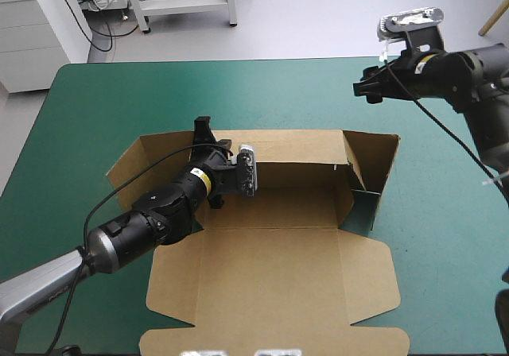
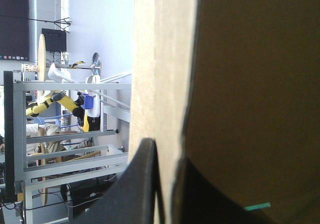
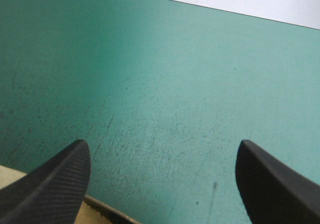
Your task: Fold the box
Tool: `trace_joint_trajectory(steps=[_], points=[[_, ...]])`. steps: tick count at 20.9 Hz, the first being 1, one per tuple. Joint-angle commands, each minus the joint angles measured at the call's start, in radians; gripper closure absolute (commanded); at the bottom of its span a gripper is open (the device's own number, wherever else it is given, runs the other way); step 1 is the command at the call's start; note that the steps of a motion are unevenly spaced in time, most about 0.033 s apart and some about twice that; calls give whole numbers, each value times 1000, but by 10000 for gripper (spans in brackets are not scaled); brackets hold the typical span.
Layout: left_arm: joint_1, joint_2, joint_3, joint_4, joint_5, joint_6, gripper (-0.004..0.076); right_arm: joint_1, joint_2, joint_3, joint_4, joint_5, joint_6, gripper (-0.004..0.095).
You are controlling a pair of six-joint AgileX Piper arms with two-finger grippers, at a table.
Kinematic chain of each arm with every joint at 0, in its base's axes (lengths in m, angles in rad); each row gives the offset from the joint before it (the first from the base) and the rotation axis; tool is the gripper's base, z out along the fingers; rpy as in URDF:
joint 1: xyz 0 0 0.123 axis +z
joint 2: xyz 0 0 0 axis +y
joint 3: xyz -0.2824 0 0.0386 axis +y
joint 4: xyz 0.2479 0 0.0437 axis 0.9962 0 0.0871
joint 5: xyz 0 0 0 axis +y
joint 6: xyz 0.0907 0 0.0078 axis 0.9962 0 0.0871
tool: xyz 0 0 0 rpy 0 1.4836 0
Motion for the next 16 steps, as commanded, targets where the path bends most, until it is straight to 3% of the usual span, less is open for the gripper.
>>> trace_joint_trajectory(steps=[1,4,10,16], points=[[-6,10,13,-100,47,-23,731,-8,42,-89,0,-22,6,170],[-6,10,13,-100,53,-15,731,-9,111,-103,0,-19,13,170],[-6,10,13,-100,77,-21,731,-63,185,-102,0,128,32,171],[-6,10,13,-100,72,-21,731,-69,185,-79,64,128,27,172]])
